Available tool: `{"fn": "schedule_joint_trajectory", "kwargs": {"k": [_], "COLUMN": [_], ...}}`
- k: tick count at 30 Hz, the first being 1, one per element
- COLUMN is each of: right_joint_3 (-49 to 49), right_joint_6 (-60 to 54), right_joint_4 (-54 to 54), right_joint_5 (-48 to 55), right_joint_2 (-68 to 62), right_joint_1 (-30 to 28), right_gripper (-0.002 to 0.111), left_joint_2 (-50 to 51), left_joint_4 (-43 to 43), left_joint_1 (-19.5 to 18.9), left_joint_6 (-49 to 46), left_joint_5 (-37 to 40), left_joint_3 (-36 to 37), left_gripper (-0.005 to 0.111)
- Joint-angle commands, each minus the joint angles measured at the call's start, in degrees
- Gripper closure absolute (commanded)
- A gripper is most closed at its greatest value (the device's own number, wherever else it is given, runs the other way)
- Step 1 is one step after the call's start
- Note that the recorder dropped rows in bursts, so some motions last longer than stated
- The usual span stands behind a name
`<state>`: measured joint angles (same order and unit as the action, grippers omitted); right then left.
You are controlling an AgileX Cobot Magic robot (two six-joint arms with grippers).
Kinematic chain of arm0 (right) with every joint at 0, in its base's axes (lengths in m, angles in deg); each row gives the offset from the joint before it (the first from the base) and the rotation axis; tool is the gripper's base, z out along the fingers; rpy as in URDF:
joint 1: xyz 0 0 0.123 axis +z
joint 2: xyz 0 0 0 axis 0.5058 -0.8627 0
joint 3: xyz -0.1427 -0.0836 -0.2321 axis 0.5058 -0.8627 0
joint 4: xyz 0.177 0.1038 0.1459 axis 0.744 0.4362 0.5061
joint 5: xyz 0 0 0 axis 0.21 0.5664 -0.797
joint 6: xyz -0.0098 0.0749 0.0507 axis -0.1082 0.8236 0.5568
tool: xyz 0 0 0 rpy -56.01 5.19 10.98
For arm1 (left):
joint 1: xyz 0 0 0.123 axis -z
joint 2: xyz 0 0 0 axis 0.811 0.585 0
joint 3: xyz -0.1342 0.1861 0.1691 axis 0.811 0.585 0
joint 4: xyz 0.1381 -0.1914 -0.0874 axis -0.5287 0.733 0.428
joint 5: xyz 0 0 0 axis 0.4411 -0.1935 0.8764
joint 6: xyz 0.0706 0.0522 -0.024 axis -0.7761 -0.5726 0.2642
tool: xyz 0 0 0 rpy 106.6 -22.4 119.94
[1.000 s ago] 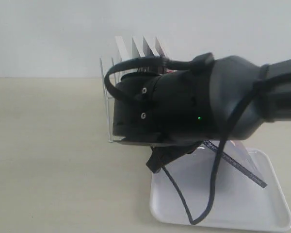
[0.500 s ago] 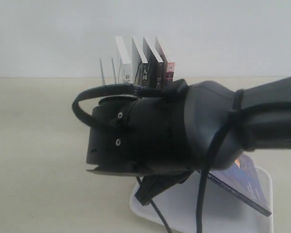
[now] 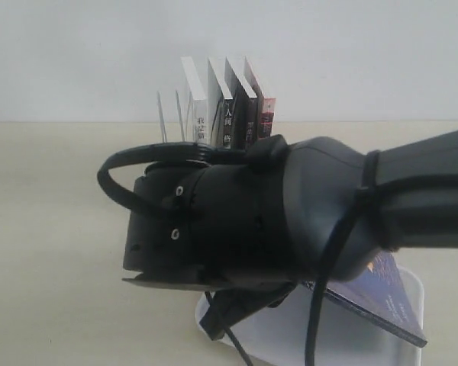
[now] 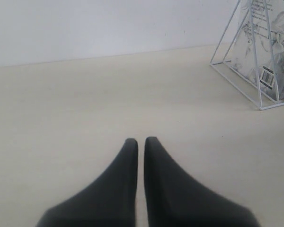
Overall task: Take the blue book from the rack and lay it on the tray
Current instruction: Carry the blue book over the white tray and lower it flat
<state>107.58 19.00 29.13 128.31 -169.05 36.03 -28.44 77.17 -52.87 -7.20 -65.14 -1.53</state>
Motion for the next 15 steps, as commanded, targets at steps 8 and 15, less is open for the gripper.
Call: {"fn": "schedule_joint_trajectory", "kwargs": {"k": [8,15], "right_joint_3": [0.7,6.6], "right_joint_6": [1.5,1.4], "right_joint_4": [8.4,9.3], "right_joint_5": [-2.4,-2.4], "right_joint_2": [-0.2,0.1], "right_joint_1": [1.1,2.9], "right_gripper": [0.056,0.056], "left_joint_2": [-0.2,-0.2], "left_joint_4": [0.1,0.1], "left_joint_1": [-0.1,-0.1], "left_joint_6": [-0.2,-0.2], "left_joint_5": [-0.9,-0.9], "left_joint_3": [-0.2,-0.2], "left_gripper": [0.102,0.102]}}
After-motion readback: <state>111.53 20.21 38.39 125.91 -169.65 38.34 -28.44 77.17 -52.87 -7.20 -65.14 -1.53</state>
